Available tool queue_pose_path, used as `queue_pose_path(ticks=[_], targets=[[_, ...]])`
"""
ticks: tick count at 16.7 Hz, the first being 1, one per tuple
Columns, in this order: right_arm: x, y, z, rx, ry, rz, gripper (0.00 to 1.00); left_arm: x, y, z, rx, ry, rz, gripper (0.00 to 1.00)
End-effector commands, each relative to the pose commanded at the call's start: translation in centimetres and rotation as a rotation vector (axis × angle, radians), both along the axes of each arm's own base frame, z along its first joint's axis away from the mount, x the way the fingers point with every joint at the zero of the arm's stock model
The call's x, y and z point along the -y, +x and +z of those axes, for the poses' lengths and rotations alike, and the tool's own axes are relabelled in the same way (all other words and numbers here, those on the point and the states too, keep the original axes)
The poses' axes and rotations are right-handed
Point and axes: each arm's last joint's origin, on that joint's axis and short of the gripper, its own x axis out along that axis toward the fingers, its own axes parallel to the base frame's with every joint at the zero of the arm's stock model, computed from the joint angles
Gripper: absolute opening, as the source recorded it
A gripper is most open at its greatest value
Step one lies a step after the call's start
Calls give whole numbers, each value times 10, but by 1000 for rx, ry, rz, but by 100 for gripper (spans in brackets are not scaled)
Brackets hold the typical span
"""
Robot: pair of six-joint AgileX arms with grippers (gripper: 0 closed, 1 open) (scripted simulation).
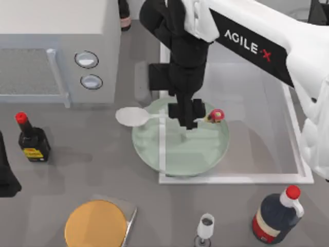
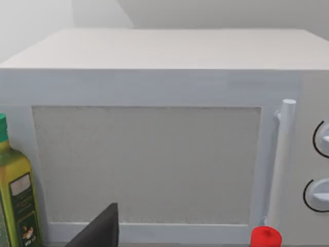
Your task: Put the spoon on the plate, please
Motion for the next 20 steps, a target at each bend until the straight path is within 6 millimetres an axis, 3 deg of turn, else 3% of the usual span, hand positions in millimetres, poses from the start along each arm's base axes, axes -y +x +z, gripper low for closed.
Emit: queue_pose_path(ticks=[8,20], targets=[[0,4,1,17,27,-5,0,0,0,0,0,0,0,100],[-11,17,25,176,240,21,0,0,0,0,0,0,0,100]])
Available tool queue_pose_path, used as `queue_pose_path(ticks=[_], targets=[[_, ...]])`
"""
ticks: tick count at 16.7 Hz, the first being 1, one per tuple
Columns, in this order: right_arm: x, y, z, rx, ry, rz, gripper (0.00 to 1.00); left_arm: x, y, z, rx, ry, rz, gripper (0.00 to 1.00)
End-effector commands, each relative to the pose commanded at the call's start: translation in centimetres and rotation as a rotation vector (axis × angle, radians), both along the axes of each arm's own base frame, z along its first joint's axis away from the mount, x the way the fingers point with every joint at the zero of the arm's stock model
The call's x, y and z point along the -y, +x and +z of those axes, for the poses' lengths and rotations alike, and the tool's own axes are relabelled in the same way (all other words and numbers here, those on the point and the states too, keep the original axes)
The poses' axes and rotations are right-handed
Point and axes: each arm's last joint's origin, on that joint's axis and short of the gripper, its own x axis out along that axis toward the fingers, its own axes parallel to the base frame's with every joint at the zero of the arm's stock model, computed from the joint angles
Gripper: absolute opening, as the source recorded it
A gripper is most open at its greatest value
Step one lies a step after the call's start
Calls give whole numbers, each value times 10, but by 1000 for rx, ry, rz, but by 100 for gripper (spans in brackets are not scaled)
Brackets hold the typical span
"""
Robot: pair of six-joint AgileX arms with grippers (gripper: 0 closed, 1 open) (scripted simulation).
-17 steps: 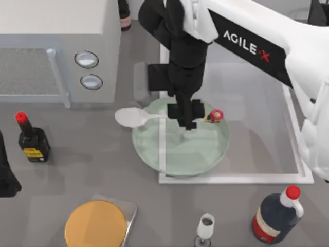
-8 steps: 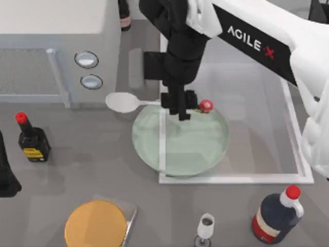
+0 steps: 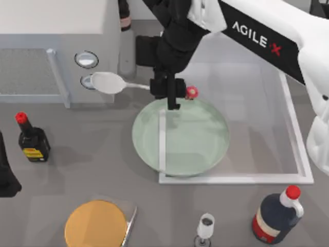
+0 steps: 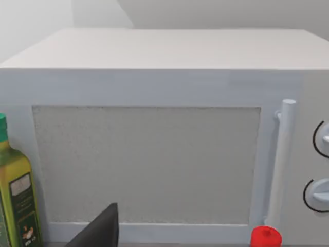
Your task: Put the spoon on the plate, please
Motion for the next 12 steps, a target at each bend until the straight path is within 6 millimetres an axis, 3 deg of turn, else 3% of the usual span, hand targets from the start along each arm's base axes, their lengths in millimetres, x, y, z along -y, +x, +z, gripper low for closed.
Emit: queue_pose_path(ticks=[6,12], targets=[[-1,-9,-14,-33,-59,-4,0,0,0,0,0,0,0,100],[7,-16,-58,-146,-210,-18,0,0,0,0,0,0,0,100]])
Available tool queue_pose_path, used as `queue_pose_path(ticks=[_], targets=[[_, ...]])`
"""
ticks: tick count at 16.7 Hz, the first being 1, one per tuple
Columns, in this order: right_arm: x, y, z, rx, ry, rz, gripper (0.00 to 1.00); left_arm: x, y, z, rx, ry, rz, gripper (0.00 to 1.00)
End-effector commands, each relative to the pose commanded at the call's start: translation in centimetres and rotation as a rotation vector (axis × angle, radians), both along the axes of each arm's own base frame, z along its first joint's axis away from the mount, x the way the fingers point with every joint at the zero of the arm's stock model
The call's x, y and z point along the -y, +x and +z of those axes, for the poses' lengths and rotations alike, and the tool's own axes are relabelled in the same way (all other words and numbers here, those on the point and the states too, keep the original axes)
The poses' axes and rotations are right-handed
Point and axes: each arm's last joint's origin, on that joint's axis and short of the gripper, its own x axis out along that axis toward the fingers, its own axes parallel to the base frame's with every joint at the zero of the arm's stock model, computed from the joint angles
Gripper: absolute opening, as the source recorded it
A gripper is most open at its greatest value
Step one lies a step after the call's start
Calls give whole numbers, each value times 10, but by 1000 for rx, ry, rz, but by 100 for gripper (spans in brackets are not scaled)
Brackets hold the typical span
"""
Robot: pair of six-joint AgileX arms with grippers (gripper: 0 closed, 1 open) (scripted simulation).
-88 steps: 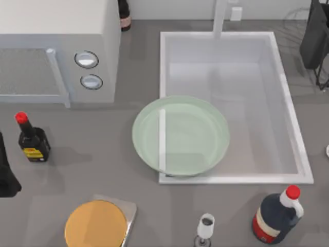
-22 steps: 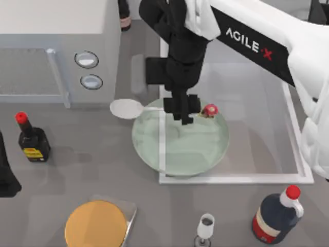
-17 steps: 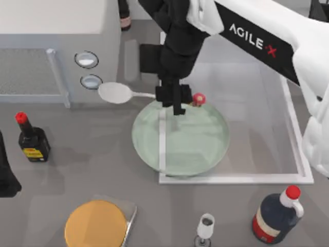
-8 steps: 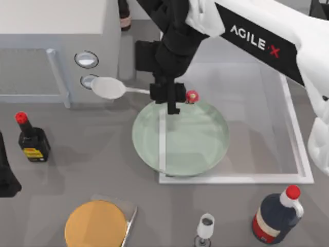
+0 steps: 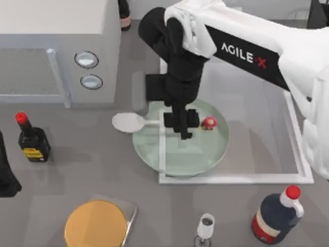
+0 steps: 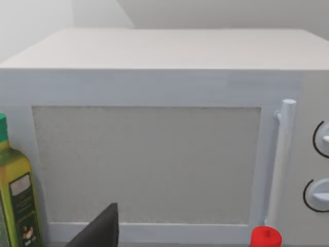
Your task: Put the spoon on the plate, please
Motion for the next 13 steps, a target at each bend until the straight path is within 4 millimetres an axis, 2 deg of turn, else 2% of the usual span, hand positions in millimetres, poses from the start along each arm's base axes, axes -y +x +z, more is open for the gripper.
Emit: queue_pose_path(ticks=[2,6,13], targets=[[2,-1,-12,-30,-30,-1,0,0,0,0,0,0,0,100],[2,-1,-12,-30,-30,-1,0,0,0,0,0,0,0,100],[2,-1,-12,-30,-30,-1,53,0,0,0,0,0,0,100]])
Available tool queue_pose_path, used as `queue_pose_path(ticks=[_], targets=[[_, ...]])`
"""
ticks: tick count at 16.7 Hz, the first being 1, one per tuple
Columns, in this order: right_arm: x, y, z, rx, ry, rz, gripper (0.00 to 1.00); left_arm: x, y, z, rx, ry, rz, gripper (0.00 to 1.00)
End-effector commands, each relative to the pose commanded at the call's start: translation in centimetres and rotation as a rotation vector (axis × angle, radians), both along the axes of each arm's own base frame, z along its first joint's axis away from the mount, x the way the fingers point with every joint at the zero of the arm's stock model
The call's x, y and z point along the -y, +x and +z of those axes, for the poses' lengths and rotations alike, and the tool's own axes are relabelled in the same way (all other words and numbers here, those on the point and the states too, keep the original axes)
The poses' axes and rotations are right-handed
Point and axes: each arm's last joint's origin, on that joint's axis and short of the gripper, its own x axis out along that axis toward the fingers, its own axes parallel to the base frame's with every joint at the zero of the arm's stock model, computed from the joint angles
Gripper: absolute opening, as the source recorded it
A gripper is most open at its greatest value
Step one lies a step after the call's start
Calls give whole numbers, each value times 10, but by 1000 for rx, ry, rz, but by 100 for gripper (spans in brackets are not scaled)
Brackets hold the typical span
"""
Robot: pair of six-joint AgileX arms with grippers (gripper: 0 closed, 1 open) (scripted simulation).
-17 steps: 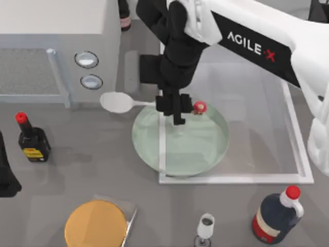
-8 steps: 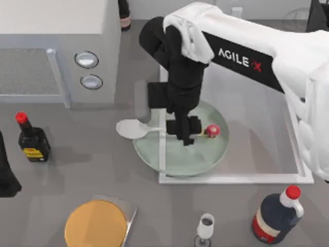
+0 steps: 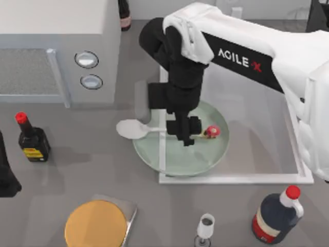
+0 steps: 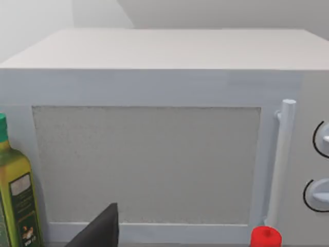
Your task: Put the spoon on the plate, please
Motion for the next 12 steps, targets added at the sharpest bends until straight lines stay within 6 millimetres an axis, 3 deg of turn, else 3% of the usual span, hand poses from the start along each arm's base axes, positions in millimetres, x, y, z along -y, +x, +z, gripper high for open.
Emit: queue_pose_path(ticks=[6,12], targets=[[0,0,0,0,0,0,98,0,0,0,0,0,0,100],[0,0,0,0,0,0,100,0,0,0,0,0,0,100]])
